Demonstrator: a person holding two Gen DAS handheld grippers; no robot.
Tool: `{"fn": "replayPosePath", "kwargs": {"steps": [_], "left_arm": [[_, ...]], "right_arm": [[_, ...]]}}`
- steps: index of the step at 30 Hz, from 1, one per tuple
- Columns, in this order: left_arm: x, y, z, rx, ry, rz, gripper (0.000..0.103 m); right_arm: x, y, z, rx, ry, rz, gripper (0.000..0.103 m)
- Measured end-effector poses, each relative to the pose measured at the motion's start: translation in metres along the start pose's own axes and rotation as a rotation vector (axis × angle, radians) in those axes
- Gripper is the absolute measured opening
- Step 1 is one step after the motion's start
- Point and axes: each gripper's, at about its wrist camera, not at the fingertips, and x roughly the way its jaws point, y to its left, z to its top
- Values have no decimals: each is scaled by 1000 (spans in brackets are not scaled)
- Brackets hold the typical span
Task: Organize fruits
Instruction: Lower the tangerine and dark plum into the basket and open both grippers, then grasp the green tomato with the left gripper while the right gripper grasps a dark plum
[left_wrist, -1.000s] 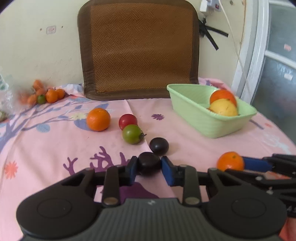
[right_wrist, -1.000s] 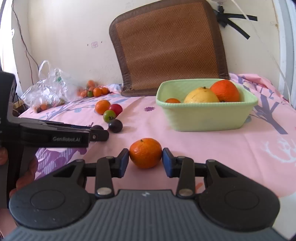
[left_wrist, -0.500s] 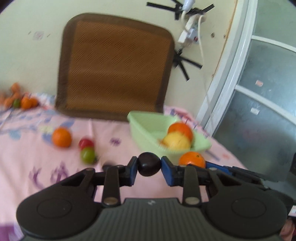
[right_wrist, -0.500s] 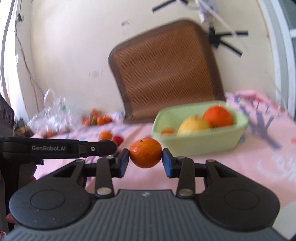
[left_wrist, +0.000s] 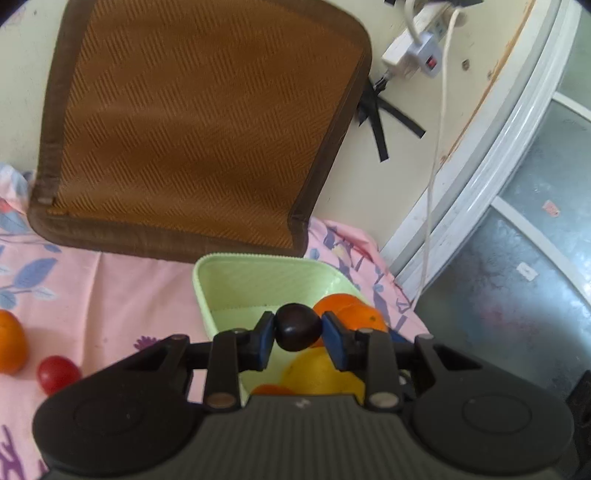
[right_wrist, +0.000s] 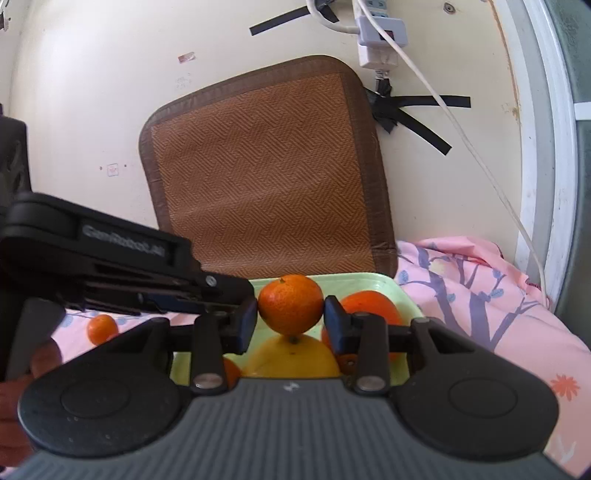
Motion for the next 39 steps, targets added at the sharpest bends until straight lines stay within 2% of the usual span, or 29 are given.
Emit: {"fn": "replayPosePath", "kwargs": {"steps": [4, 6, 9, 13, 17, 19, 22, 26, 29, 31, 34, 39], "left_arm": [[12, 5, -7, -27, 13, 5, 28], [11, 3, -9, -20, -4, 18, 32], [4, 2, -8, -21, -17, 29, 35], [-32, 5, -6, -21, -98, 6, 37], [-87, 29, -13, -52, -199, 19, 37], [-114, 47, -22, -65, -238, 73, 37], [-147, 69, -42, -59, -266, 225, 37], [-165, 98, -70, -45, -242, 423, 37], [-168, 113, -82, -40, -214, 489, 37], [-169, 119, -82, -63, -210, 466, 37], [-165, 121, -79, -70, -202, 457, 37], [-167, 117, -85, -49, -205, 447, 37]], "right_arm": [[6, 2, -2, -23, 6, -27, 43], [7, 3, -3, -35, 0, -34, 44], [4, 5, -4, -59, -30, -54, 51], [-3, 2, -3, -45, -51, -42, 51], [-12, 2, -4, -30, -75, -42, 51], [-16, 2, -4, -21, -89, -31, 50], [-22, 6, -6, -29, -109, -17, 50], [-29, 16, -10, -67, -134, -2, 49], [-33, 25, -12, -105, -148, 20, 46], [-33, 30, -10, -92, -118, 56, 41], [-32, 44, -5, -69, -39, 181, 41], [-10, 96, -9, -196, 99, 275, 41]]}}
